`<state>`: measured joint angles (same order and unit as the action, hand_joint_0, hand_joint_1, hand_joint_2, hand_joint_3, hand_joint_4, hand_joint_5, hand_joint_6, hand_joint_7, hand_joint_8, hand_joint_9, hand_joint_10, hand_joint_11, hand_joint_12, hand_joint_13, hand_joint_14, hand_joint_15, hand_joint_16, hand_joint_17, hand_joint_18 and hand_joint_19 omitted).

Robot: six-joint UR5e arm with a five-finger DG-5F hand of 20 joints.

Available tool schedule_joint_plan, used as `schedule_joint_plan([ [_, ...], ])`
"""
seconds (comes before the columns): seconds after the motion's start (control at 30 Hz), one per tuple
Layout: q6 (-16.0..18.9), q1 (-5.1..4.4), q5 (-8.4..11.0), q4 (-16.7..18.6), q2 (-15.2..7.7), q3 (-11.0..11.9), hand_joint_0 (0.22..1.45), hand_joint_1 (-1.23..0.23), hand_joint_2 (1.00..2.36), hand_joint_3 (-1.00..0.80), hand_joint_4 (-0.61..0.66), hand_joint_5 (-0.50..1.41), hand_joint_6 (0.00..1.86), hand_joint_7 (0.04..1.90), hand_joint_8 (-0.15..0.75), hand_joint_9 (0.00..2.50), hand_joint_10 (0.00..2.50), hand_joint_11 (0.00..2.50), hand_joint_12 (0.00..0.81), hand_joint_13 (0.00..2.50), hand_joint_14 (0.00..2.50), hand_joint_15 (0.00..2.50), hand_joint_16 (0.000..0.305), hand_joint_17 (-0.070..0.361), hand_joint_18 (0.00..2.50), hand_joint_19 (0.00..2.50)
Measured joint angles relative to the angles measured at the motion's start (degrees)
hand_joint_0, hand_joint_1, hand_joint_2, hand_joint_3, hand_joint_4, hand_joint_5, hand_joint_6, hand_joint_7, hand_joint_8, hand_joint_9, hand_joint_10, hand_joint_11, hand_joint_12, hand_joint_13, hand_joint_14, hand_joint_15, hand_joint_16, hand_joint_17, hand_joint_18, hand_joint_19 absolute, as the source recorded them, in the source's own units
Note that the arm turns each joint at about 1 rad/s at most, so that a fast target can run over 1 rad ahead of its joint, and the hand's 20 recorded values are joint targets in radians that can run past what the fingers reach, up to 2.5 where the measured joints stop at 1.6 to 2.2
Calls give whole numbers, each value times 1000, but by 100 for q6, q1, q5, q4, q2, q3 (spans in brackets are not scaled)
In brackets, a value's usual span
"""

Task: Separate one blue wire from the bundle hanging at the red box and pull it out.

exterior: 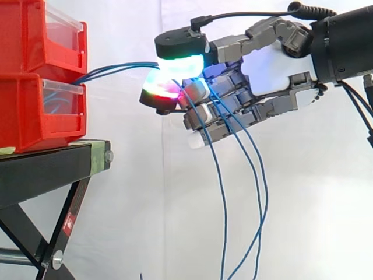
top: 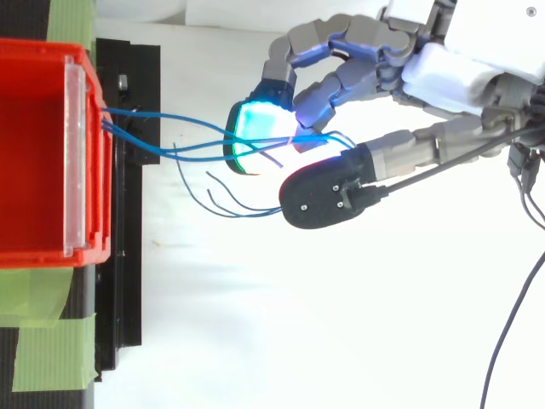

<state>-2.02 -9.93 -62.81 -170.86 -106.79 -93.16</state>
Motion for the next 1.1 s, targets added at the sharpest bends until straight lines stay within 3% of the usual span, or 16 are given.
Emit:
schedule_joint_plan([
  [0.13, 0, 0, -2, 6, 0, 0, 598, -735, 1013, -374, 242, -268, 839, 1150, 313, 431, 1, 1724, 316, 390, 616, 1636, 40, 89, 317, 736],
  [0.3, 0, 0, -2, 8, 0, 0, 619, -689, 1017, -325, 248, -258, 842, 1129, 314, 456, 1, 1715, 315, 407, 654, 1606, 40, 90, 336, 736],
  [0.67, 7, 0, -3, 7, 0, 0, 720, -881, 1011, -400, 229, -264, 848, 1145, 298, 401, 3, 1708, 304, 415, 549, 1667, 39, 88, 342, 655],
  [1.0, 19, 0, -11, 8, 1, 0, 710, -881, 1006, -444, 234, -300, 837, 1180, 278, 232, 5, 1728, 281, 260, 606, 1661, 37, 83, 220, 654],
  [1.1, 29, 0, -10, 9, 1, 0, 630, -818, 1007, -432, 251, -279, 817, 1167, 292, 298, 7, 1671, 290, 320, 544, 1668, 39, 88, 267, 682],
])
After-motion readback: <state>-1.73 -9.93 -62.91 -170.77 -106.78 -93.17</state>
